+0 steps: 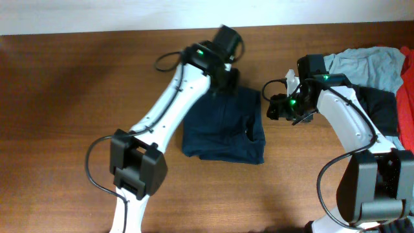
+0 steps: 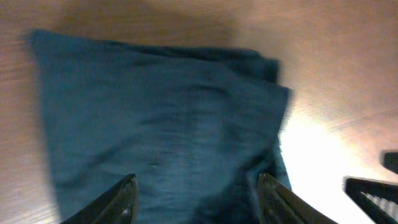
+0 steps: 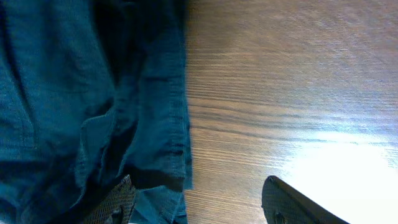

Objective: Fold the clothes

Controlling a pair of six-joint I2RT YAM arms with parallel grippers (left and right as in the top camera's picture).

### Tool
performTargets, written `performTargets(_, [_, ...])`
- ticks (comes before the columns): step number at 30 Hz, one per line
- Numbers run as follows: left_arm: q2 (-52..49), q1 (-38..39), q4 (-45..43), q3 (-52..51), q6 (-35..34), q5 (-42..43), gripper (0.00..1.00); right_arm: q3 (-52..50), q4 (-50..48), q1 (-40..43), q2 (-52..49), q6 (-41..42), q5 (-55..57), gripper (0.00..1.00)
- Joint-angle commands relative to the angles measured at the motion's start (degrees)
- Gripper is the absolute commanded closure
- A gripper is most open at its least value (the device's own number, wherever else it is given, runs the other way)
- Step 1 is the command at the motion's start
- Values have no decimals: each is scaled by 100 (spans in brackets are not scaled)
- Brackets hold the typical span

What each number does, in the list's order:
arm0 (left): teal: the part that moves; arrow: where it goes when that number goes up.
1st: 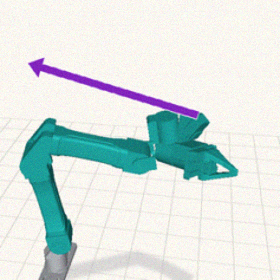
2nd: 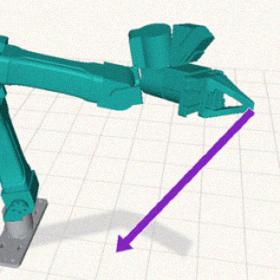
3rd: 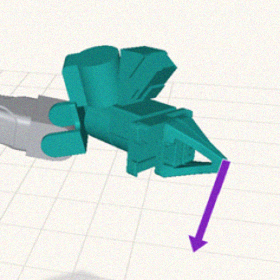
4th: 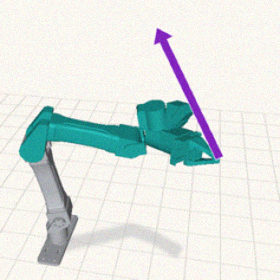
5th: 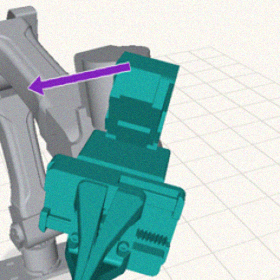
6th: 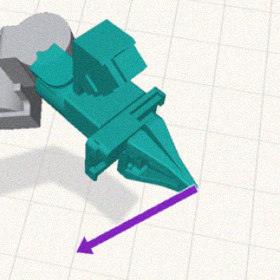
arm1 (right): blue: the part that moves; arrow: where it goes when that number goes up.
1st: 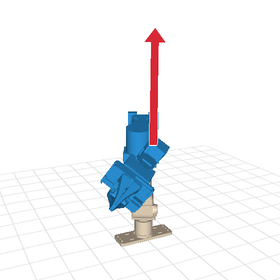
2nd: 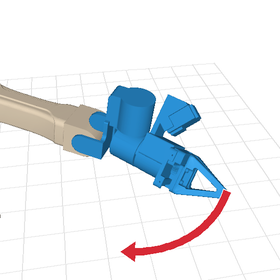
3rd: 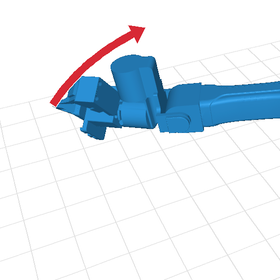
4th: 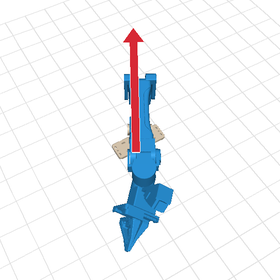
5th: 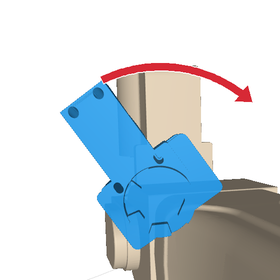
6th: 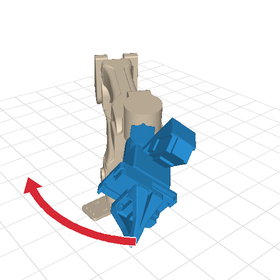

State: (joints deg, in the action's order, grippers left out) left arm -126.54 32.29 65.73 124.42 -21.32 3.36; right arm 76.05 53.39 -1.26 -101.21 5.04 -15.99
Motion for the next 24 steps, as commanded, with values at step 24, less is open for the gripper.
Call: performTargets(24, [-129, -883, -1082, -2426, 514, -444, 82, -7, 225, -1482, -1530, -931, -146, 84])
